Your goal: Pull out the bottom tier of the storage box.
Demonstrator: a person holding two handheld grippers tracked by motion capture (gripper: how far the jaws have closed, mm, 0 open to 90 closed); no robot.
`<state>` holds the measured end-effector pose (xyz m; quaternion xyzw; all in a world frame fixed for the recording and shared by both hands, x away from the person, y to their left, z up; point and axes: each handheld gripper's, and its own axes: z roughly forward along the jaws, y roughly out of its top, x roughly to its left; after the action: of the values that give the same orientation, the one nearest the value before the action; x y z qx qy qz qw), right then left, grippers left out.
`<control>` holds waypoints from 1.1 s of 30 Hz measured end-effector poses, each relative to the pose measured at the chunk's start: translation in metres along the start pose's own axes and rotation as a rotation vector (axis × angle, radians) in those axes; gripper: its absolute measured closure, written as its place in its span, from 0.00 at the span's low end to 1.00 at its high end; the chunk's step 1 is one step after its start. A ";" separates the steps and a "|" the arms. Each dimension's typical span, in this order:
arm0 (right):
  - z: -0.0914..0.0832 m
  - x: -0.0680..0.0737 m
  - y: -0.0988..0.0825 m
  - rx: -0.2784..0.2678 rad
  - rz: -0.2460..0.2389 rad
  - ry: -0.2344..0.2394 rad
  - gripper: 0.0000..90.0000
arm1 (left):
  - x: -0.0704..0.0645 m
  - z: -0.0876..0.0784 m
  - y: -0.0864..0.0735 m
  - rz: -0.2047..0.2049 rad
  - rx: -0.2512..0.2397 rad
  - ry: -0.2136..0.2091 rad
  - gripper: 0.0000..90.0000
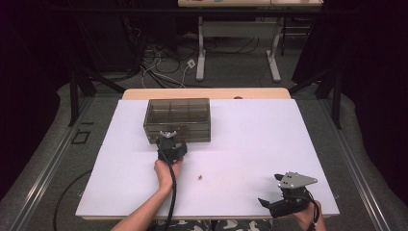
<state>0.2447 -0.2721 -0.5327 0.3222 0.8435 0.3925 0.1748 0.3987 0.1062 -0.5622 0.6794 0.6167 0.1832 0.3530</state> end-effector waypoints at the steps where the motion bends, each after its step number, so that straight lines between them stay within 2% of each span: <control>1: 0.000 0.000 0.000 0.000 0.000 0.000 0.01 | 0.000 0.000 0.000 0.000 -0.005 -0.001 0.63; 18: 0.000 0.000 0.000 0.000 0.001 -0.002 0.01 | 0.002 -0.002 -0.001 0.008 0.002 -0.010 0.63; 26: 0.000 0.000 0.000 0.003 -0.001 0.002 0.01 | 0.004 -0.002 0.000 0.013 0.008 -0.029 0.62; 28: 0.000 0.000 0.000 0.003 0.001 0.000 0.01 | 0.004 -0.002 0.000 0.028 0.016 -0.040 0.55; 33: 0.000 0.000 0.000 0.004 0.001 0.000 0.01 | 0.004 -0.003 0.001 0.050 0.035 -0.068 0.46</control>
<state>0.2448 -0.2718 -0.5329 0.3229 0.8442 0.3910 0.1738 0.3981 0.1106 -0.5607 0.7064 0.5903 0.1580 0.3573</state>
